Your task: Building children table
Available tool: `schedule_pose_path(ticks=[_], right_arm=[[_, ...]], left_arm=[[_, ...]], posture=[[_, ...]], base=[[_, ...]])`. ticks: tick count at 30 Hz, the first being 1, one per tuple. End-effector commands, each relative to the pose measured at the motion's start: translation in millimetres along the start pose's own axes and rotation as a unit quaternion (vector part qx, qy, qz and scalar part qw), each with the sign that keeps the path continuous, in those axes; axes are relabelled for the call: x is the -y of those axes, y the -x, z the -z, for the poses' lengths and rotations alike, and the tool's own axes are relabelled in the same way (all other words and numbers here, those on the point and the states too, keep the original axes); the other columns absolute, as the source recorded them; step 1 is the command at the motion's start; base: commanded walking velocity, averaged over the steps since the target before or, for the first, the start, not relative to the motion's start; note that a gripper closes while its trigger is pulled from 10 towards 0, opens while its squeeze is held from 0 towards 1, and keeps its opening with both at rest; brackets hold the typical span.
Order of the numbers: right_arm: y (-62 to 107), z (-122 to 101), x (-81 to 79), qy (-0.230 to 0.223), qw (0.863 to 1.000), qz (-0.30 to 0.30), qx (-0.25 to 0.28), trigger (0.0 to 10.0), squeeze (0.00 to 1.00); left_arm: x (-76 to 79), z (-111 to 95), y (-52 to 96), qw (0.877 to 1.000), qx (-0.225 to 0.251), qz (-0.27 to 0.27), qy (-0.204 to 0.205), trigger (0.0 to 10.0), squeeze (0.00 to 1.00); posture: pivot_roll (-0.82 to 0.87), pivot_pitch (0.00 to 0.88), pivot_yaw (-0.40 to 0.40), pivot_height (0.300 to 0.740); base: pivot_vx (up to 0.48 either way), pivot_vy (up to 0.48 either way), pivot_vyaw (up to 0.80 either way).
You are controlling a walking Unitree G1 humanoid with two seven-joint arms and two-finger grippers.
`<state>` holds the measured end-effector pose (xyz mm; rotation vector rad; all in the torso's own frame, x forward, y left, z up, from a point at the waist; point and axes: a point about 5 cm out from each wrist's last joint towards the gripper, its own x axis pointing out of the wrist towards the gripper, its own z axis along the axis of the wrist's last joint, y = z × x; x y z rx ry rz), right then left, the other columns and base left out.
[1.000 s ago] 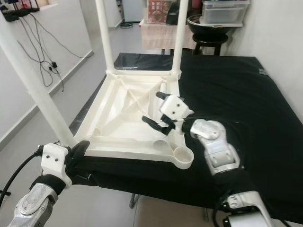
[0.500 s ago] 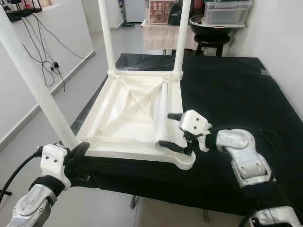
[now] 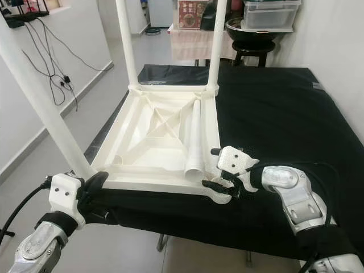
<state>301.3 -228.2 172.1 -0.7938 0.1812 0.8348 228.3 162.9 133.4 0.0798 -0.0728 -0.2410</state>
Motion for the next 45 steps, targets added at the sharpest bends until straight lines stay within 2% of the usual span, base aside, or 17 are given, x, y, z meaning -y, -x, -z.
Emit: schedule_pose_path(ticks=[1, 14, 20, 27, 31, 34, 36, 42, 43, 45], right_arm=[[-4.3, -2, 1.5, -0.006, 1.000, 0.019, -0.007, 10.0, 0.00], [-4.8, -7, 2.4, -0.023, 0.999, 0.032, 0.008, 10.0, 0.00], [15.7, 0, 1.7, -0.013, 1.000, -0.024, -0.012, 10.0, 0.00], [20.4, -7, -5.9, -0.021, 0.998, -0.063, 0.008, 10.0, 0.00], [10.7, -21, -8.7, -0.034, 0.997, -0.058, 0.048, 10.0, 0.00], [8.1, -24, -8.4, -0.039, 0.996, -0.053, 0.057, 10.0, 0.00], [-0.2, -28, -8.2, -0.042, 0.996, -0.038, 0.064, 10.0, 0.00], [-7.1, -30, -11.2, -0.039, 0.997, -0.031, 0.063, 10.0, 0.00], [-12.4, -29, -8.4, -0.038, 0.998, -0.003, 0.048, 10.0, 0.00], [-14.3, -28, -7.3, -0.037, 0.999, 0.007, 0.039, 10.0, 0.00]], left_arm=[[-3.0, 2, 2.4, 1.000, -0.011, 0.000, -0.003, 10.0, 0.00], [-3.3, 2, 2.0, 1.000, -0.011, 0.000, -0.002, 10.0, 0.00], [-3.4, 2, 2.2, 1.000, -0.011, 0.000, -0.002, 10.0, 0.00], [-4.0, 2, 2.3, 1.000, -0.011, -0.001, -0.002, 10.0, 0.00], [-3.9, 2, 2.0, 1.000, -0.012, -0.001, -0.003, 10.0, 0.00], [-3.7, 2, 1.9, 1.000, -0.012, 0.000, -0.003, 10.0, 0.00], [-3.3, 3, 1.4, 1.000, -0.012, 0.000, -0.003, 10.0, 0.00], [-2.8, 3, 1.4, 1.000, -0.012, 0.000, -0.002, 10.0, 0.00], [-2.5, 3, 1.5, 1.000, -0.012, 0.000, -0.002, 10.0, 0.00], [-2.3, 3, 1.6, 1.000, -0.012, 0.000, -0.002, 10.0, 0.00]], posture=[[-0.06, 0.049, 0.031, 0.740], [-0.06, 0.048, 0.032, 0.740], [-0.06, 0.047, 0.033, 0.740], [-0.06, 0.047, 0.035, 0.740], [-0.06, 0.046, 0.036, 0.740], [-0.06, 0.046, 0.036, 0.740], [-0.06, 0.045, 0.035, 0.740], [-0.06, 0.045, 0.030, 0.740], [-0.07, 0.043, 0.029, 0.740], [-0.06, 0.043, 0.026, 0.740]], base=[[0.000, 0.000, 0.00], [0.000, 0.000, 0.00], [0.000, 0.000, 0.00], [0.000, 0.000, 0.00], [0.000, 0.000, 0.00], [0.000, 0.000, 0.00], [0.000, 0.000, 0.00], [0.000, 0.000, 0.00], [0.000, 0.000, 0.00], [0.000, 0.000, 0.00]])
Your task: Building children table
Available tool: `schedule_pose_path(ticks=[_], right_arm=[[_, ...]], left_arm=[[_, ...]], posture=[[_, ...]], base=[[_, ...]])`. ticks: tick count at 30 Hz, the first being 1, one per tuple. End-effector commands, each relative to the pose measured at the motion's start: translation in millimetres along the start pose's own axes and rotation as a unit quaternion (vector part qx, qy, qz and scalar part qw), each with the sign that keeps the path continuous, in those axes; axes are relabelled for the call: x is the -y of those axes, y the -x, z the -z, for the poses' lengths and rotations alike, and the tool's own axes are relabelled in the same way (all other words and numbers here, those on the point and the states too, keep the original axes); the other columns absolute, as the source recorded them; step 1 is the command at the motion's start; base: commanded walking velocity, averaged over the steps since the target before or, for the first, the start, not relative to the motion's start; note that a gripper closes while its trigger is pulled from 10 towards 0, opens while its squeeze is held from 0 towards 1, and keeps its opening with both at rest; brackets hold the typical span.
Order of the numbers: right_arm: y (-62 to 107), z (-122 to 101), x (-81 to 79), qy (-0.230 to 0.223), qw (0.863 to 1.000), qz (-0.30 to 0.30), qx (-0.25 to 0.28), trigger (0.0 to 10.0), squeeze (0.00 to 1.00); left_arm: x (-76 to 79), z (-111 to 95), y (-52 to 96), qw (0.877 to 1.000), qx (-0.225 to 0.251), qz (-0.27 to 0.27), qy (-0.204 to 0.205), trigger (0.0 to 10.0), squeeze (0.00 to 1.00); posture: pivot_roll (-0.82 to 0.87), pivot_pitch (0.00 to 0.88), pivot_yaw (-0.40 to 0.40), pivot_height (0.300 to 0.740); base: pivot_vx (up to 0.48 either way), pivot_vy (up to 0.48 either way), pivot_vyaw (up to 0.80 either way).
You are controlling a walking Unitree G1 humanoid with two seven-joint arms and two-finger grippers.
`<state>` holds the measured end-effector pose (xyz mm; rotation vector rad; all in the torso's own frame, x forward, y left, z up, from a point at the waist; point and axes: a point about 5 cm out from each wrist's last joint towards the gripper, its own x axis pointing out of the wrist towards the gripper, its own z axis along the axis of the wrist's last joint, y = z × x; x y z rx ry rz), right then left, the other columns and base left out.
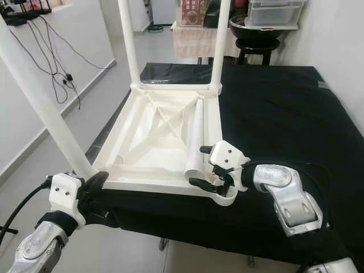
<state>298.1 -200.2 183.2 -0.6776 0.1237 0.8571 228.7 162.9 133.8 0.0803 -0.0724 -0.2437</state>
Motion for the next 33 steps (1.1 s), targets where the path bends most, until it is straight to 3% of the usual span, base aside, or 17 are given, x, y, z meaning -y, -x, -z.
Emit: schedule_pose_path(ticks=[1, 13, 15, 20, 22, 23, 25, 28, 29, 33], right_arm=[[-5.9, 0, 0.7, 0.003, 1.000, 0.012, -0.016, 10.0, 0.00], [-6.9, 2, 16.1, 0.025, 0.994, 0.082, -0.064, 10.0, 0.00], [-4.5, -2, 26.9, 0.023, 0.986, 0.143, -0.083, 10.0, 0.00], [-3.9, -5, 36.0, 0.019, 0.971, 0.216, -0.099, 10.0, 0.00], [-3.3, -3, 38.5, 0.027, 0.966, 0.233, -0.112, 4.6, 0.00], [-3.3, -3, 38.5, 0.027, 0.966, 0.233, -0.112, 4.6, 0.00], [-3.7, -4, 41.1, 0.034, 0.962, 0.244, -0.116, 1.2, 0.00], [-3.9, -4, 41.5, 0.036, 0.961, 0.246, -0.117, 1.2, 0.00], [-4.6, -4, 41.6, 0.038, 0.960, 0.249, -0.118, 0.0, 0.00], [-7.2, -5, 42.0, 0.044, 0.957, 0.261, -0.121, 0.0, 0.00]], left_arm=[[-2.1, 3, 2.0, 1.000, -0.012, -0.001, -0.002, 10.0, 0.00], [-1.2, 4, 2.4, 1.000, -0.012, 0.000, -0.001, 10.0, 0.00], [-1.3, 4, 2.4, 1.000, -0.012, 0.000, 0.000, 10.0, 0.00], [-1.6, 3, 1.9, 1.000, -0.011, -0.001, 0.001, 10.0, 0.00], [-1.6, 3, 1.8, 1.000, -0.010, -0.001, 0.002, 10.0, 0.00], [-1.6, 3, 1.8, 1.000, -0.010, -0.001, 0.002, 10.0, 0.00], [-1.8, 3, 1.5, 1.000, -0.010, -0.002, 0.002, 10.0, 0.00], [-1.9, 3, 1.5, 1.000, -0.010, -0.002, 0.002, 10.0, 0.00], [-1.9, 3, 1.6, 1.000, -0.010, -0.002, 0.002, 10.0, 0.00], [-2.1, 2, 1.7, 1.000, -0.009, -0.003, 0.002, 10.0, 0.00]], posture=[[-0.06, 0.043, 0.026, 0.740], [-0.07, 0.036, 0.023, 0.740], [-0.07, 0.041, 0.022, 0.740], [-0.07, 0.041, 0.023, 0.740], [-0.07, 0.041, 0.024, 0.740], [-0.07, 0.041, 0.024, 0.740], [-0.07, 0.042, 0.023, 0.740], [-0.07, 0.042, 0.023, 0.740], [-0.07, 0.044, 0.022, 0.740], [-0.06, 0.045, 0.021, 0.740]], base=[[0.000, 0.000, 0.00], [0.000, 0.000, 0.00], [0.000, 0.000, 0.00], [0.000, 0.000, 0.00], [0.000, 0.000, 0.00], [0.000, 0.000, 0.00], [0.000, 0.000, 0.00], [0.000, 0.000, 0.00], [0.000, 0.000, 0.00], [0.000, 0.000, 0.00]])
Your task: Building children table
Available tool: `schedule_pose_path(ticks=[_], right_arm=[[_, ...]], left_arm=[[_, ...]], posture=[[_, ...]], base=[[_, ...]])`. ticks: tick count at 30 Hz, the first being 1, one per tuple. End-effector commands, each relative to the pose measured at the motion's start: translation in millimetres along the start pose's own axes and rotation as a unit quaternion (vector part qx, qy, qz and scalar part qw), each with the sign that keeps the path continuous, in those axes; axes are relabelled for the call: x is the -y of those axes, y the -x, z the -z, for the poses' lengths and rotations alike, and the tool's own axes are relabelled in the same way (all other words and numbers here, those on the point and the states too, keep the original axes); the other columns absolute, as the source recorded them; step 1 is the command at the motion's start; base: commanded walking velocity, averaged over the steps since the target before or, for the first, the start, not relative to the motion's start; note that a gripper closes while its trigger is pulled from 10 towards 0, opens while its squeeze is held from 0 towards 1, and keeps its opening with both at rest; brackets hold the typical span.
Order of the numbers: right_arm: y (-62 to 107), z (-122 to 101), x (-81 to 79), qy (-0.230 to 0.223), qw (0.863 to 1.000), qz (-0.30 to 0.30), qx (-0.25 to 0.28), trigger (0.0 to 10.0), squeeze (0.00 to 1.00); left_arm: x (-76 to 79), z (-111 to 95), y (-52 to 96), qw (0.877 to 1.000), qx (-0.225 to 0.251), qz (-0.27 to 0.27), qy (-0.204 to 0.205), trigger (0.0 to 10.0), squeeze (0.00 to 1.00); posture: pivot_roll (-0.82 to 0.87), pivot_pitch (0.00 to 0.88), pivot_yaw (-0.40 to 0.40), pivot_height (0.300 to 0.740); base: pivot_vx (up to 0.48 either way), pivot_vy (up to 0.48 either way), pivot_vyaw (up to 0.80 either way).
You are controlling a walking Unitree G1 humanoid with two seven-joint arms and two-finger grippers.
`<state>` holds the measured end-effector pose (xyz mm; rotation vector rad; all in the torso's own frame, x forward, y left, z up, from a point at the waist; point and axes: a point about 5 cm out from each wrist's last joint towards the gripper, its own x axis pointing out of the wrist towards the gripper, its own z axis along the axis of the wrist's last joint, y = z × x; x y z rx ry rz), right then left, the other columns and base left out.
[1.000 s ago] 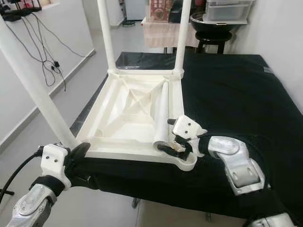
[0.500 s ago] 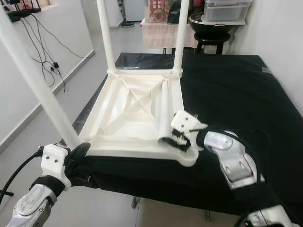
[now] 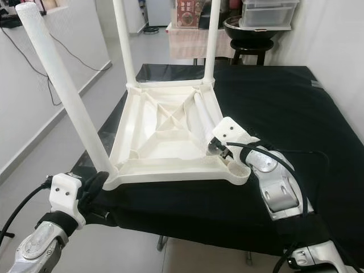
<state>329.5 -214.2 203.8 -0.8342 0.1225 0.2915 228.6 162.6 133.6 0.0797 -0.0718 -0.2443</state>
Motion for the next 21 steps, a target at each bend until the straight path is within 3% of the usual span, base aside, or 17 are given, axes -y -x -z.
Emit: schedule_pose_path(ticks=[1, 9, 18, 20, 21], right_arm=[[-3.2, -3, 0.8, 0.006, 1.000, 0.010, -0.003, 0.0, 0.00], [-5.5, -7, 9.6, 0.012, 0.999, 0.039, 0.016, 0.0, 0.00], [-3.1, -14, 47.4, -0.109, 0.985, 0.106, 0.076, 0.0, 0.00], [1.6, -18, 70.4, -0.185, 0.965, 0.141, 0.118, 0.0, 0.00], [1.6, -18, 70.4, -0.185, 0.965, 0.141, 0.118, 0.0, 0.00]], left_arm=[[-2.4, 2, 1.7, 1.000, -0.009, -0.004, 0.001, 10.0, 0.00], [-2.5, 2, 1.6, 1.000, -0.010, -0.002, -0.007, 10.0, 0.00], [-6.2, -8, -2.7, 1.000, 0.005, 0.002, -0.021, 10.0, 0.00], [-11.9, -20, -8.5, 0.999, 0.028, -0.001, -0.021, 10.0, 0.00], [-11.9, -20, -8.5, 0.999, 0.028, -0.001, -0.021, 10.0, 0.00]], posture=[[-0.06, 0.045, 0.021, 0.740], [-0.07, 0.044, 0.022, 0.740], [-0.07, 0.034, 0.031, 0.740], [-0.08, 0.030, 0.034, 0.740], [-0.08, 0.030, 0.034, 0.740]], base=[[0.000, 0.000, 0.00], [0.000, 0.000, 0.00], [0.000, 0.000, 0.00], [0.000, 0.000, 0.00], [0.000, 0.000, 0.00]])
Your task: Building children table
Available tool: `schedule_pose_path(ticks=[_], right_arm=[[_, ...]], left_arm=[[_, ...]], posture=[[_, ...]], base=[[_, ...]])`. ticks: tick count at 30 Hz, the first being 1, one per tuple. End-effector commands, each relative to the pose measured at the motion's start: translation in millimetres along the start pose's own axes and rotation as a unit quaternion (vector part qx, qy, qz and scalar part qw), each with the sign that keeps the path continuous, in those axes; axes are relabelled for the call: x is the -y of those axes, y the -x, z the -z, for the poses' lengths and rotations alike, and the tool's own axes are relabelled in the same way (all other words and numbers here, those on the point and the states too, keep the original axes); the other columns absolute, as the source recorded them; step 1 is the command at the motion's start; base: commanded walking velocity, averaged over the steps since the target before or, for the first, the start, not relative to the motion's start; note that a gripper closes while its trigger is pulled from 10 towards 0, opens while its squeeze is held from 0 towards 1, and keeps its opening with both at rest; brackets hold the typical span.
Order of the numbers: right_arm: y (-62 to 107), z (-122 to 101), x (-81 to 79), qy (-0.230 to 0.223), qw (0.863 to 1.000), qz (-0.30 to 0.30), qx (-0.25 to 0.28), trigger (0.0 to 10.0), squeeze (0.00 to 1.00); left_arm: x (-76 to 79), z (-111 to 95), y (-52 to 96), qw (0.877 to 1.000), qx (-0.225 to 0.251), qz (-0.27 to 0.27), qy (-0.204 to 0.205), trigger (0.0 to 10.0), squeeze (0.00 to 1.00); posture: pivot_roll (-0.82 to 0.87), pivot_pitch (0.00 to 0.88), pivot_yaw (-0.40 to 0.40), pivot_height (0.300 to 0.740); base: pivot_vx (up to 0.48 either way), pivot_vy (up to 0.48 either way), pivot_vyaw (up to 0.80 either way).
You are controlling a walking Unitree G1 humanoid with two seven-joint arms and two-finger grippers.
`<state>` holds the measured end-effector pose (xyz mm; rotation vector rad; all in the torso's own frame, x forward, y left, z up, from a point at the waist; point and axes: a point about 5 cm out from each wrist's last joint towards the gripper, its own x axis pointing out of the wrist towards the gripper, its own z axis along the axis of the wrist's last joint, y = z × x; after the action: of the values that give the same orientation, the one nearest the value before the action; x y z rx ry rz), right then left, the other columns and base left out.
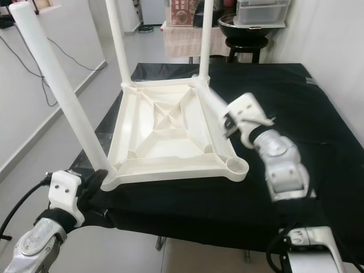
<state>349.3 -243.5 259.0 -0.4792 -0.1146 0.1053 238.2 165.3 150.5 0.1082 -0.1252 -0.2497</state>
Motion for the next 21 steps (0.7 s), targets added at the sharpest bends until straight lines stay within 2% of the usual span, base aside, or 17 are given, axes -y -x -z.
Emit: schedule_pose_path(ticks=[1, 2, 3, 4, 5, 6, 7, 8, 10, 11, 12, 13, 14, 16, 21], right_arm=[[-0.3, -10, 17.0, -0.077, 0.995, 0.035, 0.047, 0.0, 0.00], [-0.1, -13, 24.5, -0.116, 0.990, 0.048, 0.065, 0.0, 0.00], [-0.1, -13, 24.5, -0.116, 0.990, 0.048, 0.065, 0.0, 0.00], [0.2, -14, 28.9, -0.165, 0.981, 0.057, 0.085, 0.0, 0.00], [0.2, -14, 28.9, -0.165, 0.981, 0.057, 0.085, 0.0, 0.00], [0.4, -13, 23.8, -0.234, 0.965, 0.044, 0.109, 0.0, 0.00], [0.4, -13, 23.8, -0.234, 0.965, 0.044, 0.109, 0.0, 0.00], [0.5, -12, 10.6, -0.309, 0.942, 0.023, 0.132, 10.0, 0.00], [0.3, -11, 5.0, -0.322, 0.937, 0.018, 0.134, 10.0, 0.00], [-1.6, -7, -7.8, -0.342, 0.931, 0.009, 0.125, 10.0, 0.00], [-1.6, -7, -7.8, -0.342, 0.931, 0.009, 0.125, 10.0, 0.00], [-3.5, -5, -22.1, -0.356, 0.927, -0.004, 0.118, 10.0, 0.00], [-3.5, -5, -22.1, -0.356, 0.927, -0.004, 0.118, 10.0, 0.00], [-8.6, -3, -46.1, -0.368, 0.923, -0.025, 0.107, 10.0, 0.00], [-14.2, -2, -58.1, -0.377, 0.921, -0.028, 0.097, 10.0, 0.00]], left_arm=[[-7.5, -13, -3.8, 1.000, 0.020, -0.005, 0.001, 10.0, 0.00], [-8.5, -19, -6.8, 0.999, 0.031, -0.005, 0.004, 10.0, 0.00], [-8.5, -19, -6.8, 0.999, 0.031, -0.005, 0.004, 10.0, 0.00], [-9.0, -24, -9.5, 0.999, 0.043, -0.008, 0.009, 10.0, 0.00], [-9.0, -24, -9.5, 0.999, 0.043, -0.008, 0.009, 10.0, 0.00], [-8.9, -26, -12.2, 0.999, 0.046, -0.016, 0.018, 10.0, 0.00], [-8.9, -26, -12.2, 0.999, 0.046, -0.016, 0.018, 10.0, 0.00], [-7.8, -24, -15.7, 0.998, 0.038, -0.029, 0.029, 10.0, 0.00], [-7.1, -22, -16.7, 0.999, 0.030, -0.032, 0.030, 10.0, 0.00], [-4.2, -19, -17.8, 0.999, 0.021, -0.033, 0.028, 10.0, 0.00], [-4.2, -19, -17.8, 0.999, 0.021, -0.033, 0.028, 10.0, 0.00], [-1.2, -17, -18.6, 0.999, 0.015, -0.034, 0.028, 10.0, 0.00], [-1.2, -17, -18.6, 0.999, 0.015, -0.034, 0.028, 10.0, 0.00], [4.8, -13, -20.2, 0.999, 0.005, -0.031, 0.032, 10.0, 0.00], [7.1, -11, -21.9, 0.999, -0.007, -0.030, 0.030, 10.0, 0.00]], posture=[[-0.08, 0.025, 0.038, 0.740], [-0.08, 0.025, 0.038, 0.740], [-0.08, 0.025, 0.038, 0.740], [-0.08, 0.024, 0.041, 0.740], [-0.08, 0.024, 0.041, 0.740], [-0.09, 0.023, 0.045, 0.740], [-0.09, 0.023, 0.045, 0.740], [-0.09, 0.023, 0.046, 0.740], [-0.09, 0.023, 0.046, 0.740], [-0.09, 0.024, 0.048, 0.740], [-0.09, 0.024, 0.048, 0.740], [-0.09, 0.025, 0.048, 0.740], [-0.09, 0.025, 0.048, 0.740], [-0.09, 0.022, 0.045, 0.740], [-0.08, 0.022, 0.042, 0.740]], base=[[0.000, 0.000, 0.00], [0.000, 0.000, 0.00], [0.000, 0.000, 0.00], [0.000, 0.000, 0.00], [0.000, 0.000, 0.00], [0.000, 0.000, 0.00], [0.000, 0.000, 0.00], [0.000, 0.000, 0.00], [0.000, 0.000, 0.00], [0.000, 0.000, 0.00], [0.000, 0.000, 0.00], [0.000, 0.000, 0.00], [0.000, 0.000, 0.00], [0.000, 0.000, 0.00], [0.000, 0.000, 0.00]])
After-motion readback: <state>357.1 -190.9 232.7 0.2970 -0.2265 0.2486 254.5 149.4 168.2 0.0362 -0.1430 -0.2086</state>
